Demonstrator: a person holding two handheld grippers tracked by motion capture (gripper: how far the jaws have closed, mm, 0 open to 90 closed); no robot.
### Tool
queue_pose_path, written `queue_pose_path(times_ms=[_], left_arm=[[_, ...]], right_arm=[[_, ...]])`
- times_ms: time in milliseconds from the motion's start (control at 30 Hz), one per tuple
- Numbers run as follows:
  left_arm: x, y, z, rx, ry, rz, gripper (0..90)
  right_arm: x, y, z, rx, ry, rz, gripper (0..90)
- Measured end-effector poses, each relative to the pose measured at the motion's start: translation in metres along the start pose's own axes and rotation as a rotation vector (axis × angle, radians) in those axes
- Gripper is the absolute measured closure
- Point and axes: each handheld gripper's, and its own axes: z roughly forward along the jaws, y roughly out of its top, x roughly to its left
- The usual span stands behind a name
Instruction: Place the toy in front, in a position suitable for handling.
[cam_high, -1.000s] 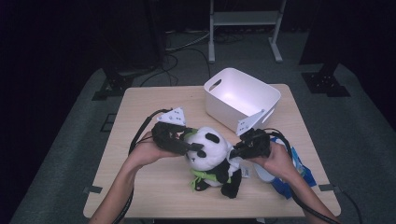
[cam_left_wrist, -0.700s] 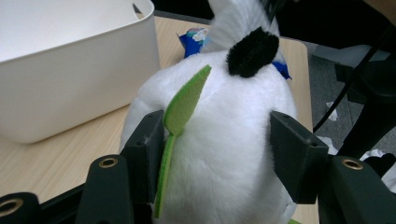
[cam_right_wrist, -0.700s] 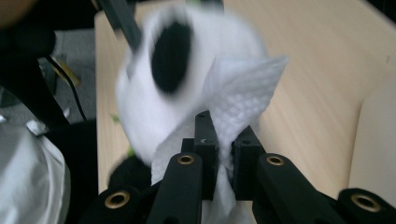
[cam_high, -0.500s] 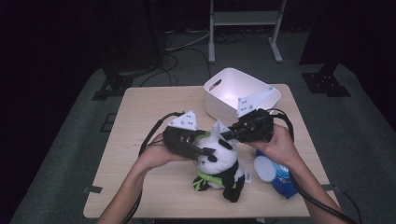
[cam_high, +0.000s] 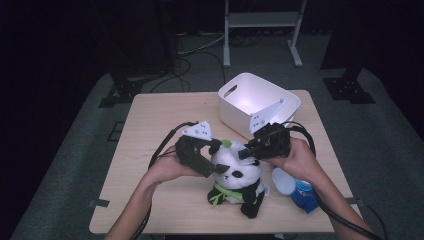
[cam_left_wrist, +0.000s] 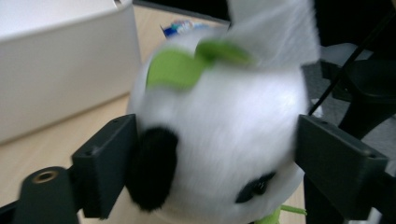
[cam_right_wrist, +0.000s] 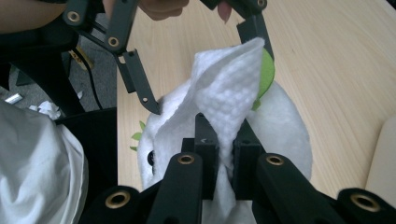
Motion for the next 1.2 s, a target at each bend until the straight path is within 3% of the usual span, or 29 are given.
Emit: queue_pose_path(times_ms=[100, 233, 400, 500, 700, 867, 1000, 1200], left_arm=[[0.002, -0.003, 0.005, -0.032, -0.024, -0.010, 14.2], [0.001, -0.002, 0.005, -0.028, -0.029, -0.001, 15.8], [0.001, -0.002, 0.002, -0.012, -0.025, 0.001, 15.6], [0.002, -0.002, -0.002, -0.024, -0.030, -0.018, 10.5], [-0.003, 0.004, 0.007, -0.019, -0.014, 0.023, 5.4], [0.000, 0.002, 0.007, -0.023, -0.019, -0.006, 12.7], [0.000, 0.001, 0.006, -0.017, -0.015, -0.005, 17.1], [0.003, -0.004, 0.002, -0.023, -0.012, -0.019, 17.1]], right_arm=[[0.001, -0.001, -0.004, 0.013, -0.009, 0.007, 83.2], [0.001, 0.006, -0.007, 0.004, -0.012, -0.005, 83.0], [0.000, 0.016, 0.005, -0.003, 0.008, -0.015, 82.9], [0.000, 0.014, 0.008, -0.020, 0.025, -0.009, 83.0], [0.001, 0.011, 0.008, -0.039, 0.041, 0.003, 82.9], [0.002, 0.013, 0.006, -0.035, 0.017, -0.009, 82.2], [0.000, 0.007, -0.004, -0.066, 0.008, 0.018, 81.2], [-0.008, -0.013, -0.020, -0.067, -0.043, 0.073, 81.4]])
